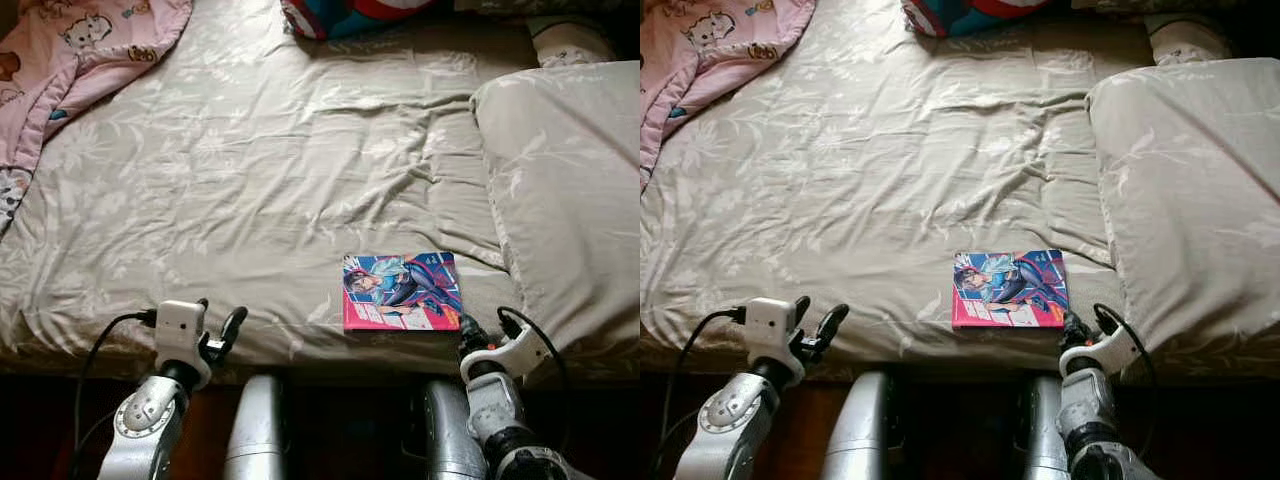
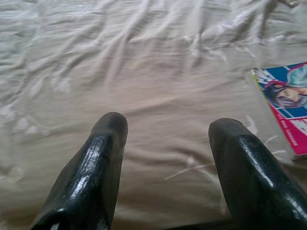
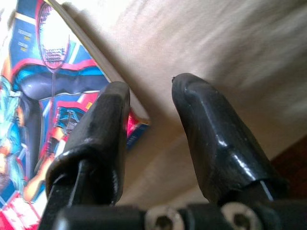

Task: Clean up the room

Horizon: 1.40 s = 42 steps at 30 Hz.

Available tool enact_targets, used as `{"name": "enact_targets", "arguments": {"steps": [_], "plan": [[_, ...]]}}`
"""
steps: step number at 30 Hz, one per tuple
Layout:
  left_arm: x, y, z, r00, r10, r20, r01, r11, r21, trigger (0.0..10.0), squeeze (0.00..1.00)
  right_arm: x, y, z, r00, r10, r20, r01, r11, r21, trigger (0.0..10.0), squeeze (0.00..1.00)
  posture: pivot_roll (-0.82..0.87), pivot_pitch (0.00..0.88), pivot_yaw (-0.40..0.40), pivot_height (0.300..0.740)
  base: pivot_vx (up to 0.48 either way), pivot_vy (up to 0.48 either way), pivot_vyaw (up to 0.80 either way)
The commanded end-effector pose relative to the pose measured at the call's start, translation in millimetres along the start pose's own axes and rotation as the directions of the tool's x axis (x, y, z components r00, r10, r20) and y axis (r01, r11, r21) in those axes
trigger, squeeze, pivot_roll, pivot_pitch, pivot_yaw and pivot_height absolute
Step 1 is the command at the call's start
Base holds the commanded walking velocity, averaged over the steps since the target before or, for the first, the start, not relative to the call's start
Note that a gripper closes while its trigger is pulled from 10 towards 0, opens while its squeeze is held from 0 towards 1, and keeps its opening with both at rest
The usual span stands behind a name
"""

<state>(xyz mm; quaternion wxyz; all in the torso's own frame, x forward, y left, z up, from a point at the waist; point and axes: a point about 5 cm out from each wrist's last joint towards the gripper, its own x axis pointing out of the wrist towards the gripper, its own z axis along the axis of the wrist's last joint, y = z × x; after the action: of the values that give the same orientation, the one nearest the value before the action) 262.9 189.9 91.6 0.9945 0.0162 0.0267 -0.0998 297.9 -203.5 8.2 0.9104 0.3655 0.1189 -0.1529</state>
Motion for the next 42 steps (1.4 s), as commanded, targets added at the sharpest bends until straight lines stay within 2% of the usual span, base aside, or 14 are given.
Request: {"name": "enact_targets", "arguments": {"steps": [1, 3, 4, 7, 10, 15, 20, 22, 24, 29, 32, 36, 39, 42], "plan": [[-3.4, 2.0, -8.9, 1.000, 0.018, -0.025, -0.018, 1.000, 0.002, 10.0, 0.00, -5.1, -4.9, 0.9, 0.999, 0.018, 0.036, -0.013, 0.990, -0.138, 10.0, 0.00, 0.13, 0.275, 0.081, 0.612, 0.000, 0.000, 0.00], [-1.7, 0.6, -9.1, 1.000, 0.026, -0.013, -0.026, 1.000, -0.008, 10.0, 0.00, -7.9, 5.5, 6.3, 0.987, 0.123, 0.103, -0.092, 0.958, -0.271, 10.0, 0.00, 0.12, 0.262, 0.071, 0.612, 0.000, 0.000, 0.00], [-1.7, 0.6, -9.1, 1.000, 0.026, -0.013, -0.026, 1.000, -0.008, 10.0, 0.00, -7.9, 5.5, 6.3, 0.987, 0.123, 0.103, -0.092, 0.958, -0.271, 10.0, 0.00, 0.12, 0.262, 0.071, 0.612, 0.000, 0.000, 0.00], [-2.6, -1.0, -13.4, 0.999, 0.046, -0.012, -0.046, 0.998, -0.038, 10.0, 0.00, -19.5, 17.7, 7.4, 0.950, 0.272, 0.156, -0.191, 0.897, -0.399, 10.0, 0.00, 0.08, 0.232, 0.051, 0.612, 0.000, 0.000, 0.00], [-2.4, -1.4, -17.3, 0.998, 0.066, -0.015, -0.067, 0.996, -0.065, 10.0, 0.00, -27.2, 17.6, 6.5, 0.936, 0.303, 0.179, -0.208, 0.887, -0.412, 10.0, 0.00, 0.08, 0.219, 0.043, 0.612, 0.000, 0.000, 0.00], [1.4, -3.8, -24.7, 0.995, 0.092, -0.028, -0.095, 0.989, -0.111, 10.0, 0.00, -35.0, 1.1, -0.5, 0.954, 0.231, 0.190, -0.140, 0.906, -0.399, 10.0, 0.00, 0.06, 0.171, 0.021, 0.631, 0.000, 0.000, 0.00], [1.1, 0.8, -40.7, 0.988, 0.131, -0.081, -0.143, 0.977, -0.161, 10.0, 0.00, -43.0, -17.9, -25.5, 0.984, 0.161, 0.070, -0.116, 0.896, -0.429, 10.0, 0.00, 0.05, 0.147, 0.018, 0.651, 0.000, 0.000, 0.00], [0.6, 1.7, -45.2, 0.987, 0.132, -0.095, -0.146, 0.977, -0.156, 10.0, 0.00, -44.8, -21.1, -30.2, 0.988, 0.150, 0.044, -0.115, 0.889, -0.442, 10.0, 0.00, 0.05, 0.139, 0.016, 0.656, 0.000, 0.000, 0.00], [-6.5, 5.4, -66.3, 0.974, 0.142, -0.178, -0.169, 0.975, -0.145, 10.0, 0.00, -48.6, -35.7, -41.1, 0.996, 0.074, -0.041, -0.084, 0.871, -0.484, 10.0, 0.00, 0.04, 0.125, 0.010, 0.671, 0.000, 0.000, 0.00], [-11.3, 6.1, -84.4, 0.958, 0.143, -0.248, -0.181, 0.974, -0.137, 10.0, 0.00, -52.3, -44.5, -46.3, 0.995, 0.021, -0.096, -0.067, 0.860, -0.506, 10.0, 0.00, 0.04, 0.140, 0.002, 0.691, 0.000, 0.000, 0.00], [-16.5, 8.2, -99.3, 0.935, 0.163, -0.315, -0.214, 0.967, -0.137, 10.0, 0.00, -55.1, -50.0, -55.5, 0.986, -0.017, -0.167, -0.076, 0.842, -0.534, 10.0, 0.00, 0.05, 0.146, -0.001, 0.706, 0.000, 0.000, 0.00], [-25.8, 7.5, -121.9, 0.887, 0.166, -0.430, -0.251, 0.957, -0.148, 10.0, 0.00, -61.2, -63.3, -68.8, 0.957, -0.138, -0.255, -0.008, 0.867, -0.499, 10.0, 0.00, 0.04, 0.153, -0.006, 0.731, 0.000, 0.000, 0.00], [-30.1, 4.5, -131.8, 0.867, 0.147, -0.477, -0.240, 0.960, -0.141, 10.0, 0.00, -66.9, -72.9, -74.5, 0.930, -0.205, -0.306, 0.004, 0.836, -0.549, 10.0, 0.00, 0.04, 0.156, -0.009, 0.736, 0.000, 0.000, 0.00], [-38.6, 4.0, -144.1, 0.818, 0.152, -0.554, -0.257, 0.959, -0.116, 10.0, 0.00, -76.1, -85.1, -80.3, 0.897, -0.271, -0.348, 0.022, 0.816, -0.578, 10.0, 0.00, 0.05, 0.159, -0.016, 0.736, 0.000, 0.000, 0.00]]}}
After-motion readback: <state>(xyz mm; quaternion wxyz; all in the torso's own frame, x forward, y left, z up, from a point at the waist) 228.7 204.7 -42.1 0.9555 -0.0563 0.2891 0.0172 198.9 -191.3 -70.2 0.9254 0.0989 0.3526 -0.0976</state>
